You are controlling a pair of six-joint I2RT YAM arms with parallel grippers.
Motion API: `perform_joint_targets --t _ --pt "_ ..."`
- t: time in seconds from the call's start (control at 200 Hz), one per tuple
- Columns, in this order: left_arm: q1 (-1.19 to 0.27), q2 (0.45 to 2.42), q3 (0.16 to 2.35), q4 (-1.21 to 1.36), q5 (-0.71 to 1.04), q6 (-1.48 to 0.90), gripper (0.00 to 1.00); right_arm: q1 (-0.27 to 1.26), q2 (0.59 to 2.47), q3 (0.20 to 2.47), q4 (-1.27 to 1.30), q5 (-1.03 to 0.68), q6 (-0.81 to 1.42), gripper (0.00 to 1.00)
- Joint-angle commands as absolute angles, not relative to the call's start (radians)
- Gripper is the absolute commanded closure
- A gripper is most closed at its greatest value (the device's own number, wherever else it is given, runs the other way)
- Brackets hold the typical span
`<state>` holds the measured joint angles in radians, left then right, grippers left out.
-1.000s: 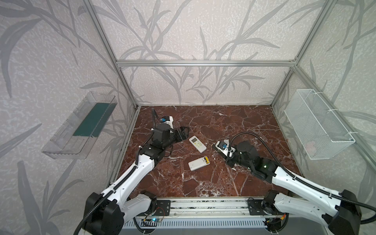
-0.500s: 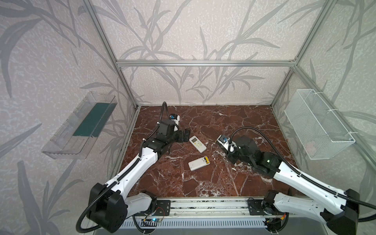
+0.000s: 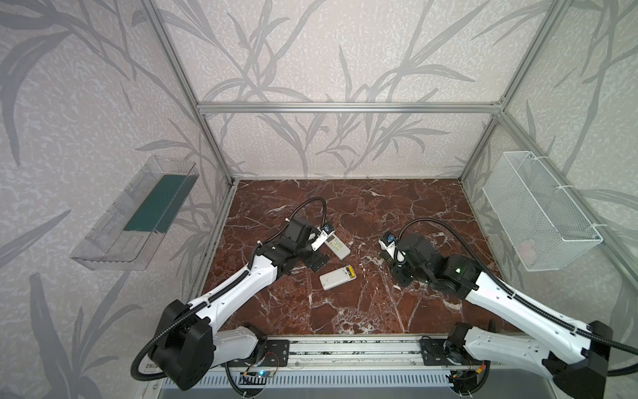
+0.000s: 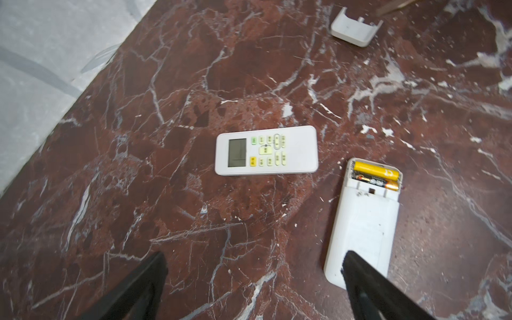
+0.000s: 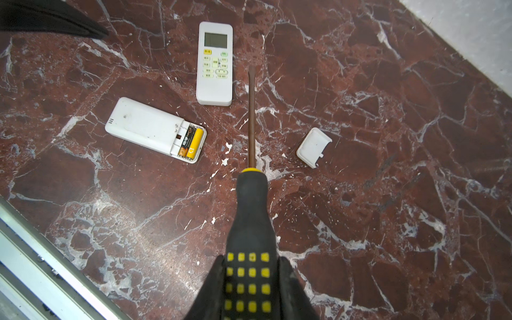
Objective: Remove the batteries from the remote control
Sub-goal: 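Grasp the opened white remote with the left gripper while the right holds the screwdriver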
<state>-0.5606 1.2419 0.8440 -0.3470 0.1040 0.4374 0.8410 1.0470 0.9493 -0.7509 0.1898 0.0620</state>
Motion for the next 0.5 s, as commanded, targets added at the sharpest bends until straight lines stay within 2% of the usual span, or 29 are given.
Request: perform_joint_targets --t 0.0,0.495 --pt "-0.599 1.247 0.822 -0.382 0.12 0.584 0.0 0.847 1.05 0.962 -0.805 0.177 0.092 1.0" --pt "-0.68 1.292 0.778 -0.358 0.071 0.574 0.01 0.847 1.022 0.844 -0.72 0.084 0.065 1.0"
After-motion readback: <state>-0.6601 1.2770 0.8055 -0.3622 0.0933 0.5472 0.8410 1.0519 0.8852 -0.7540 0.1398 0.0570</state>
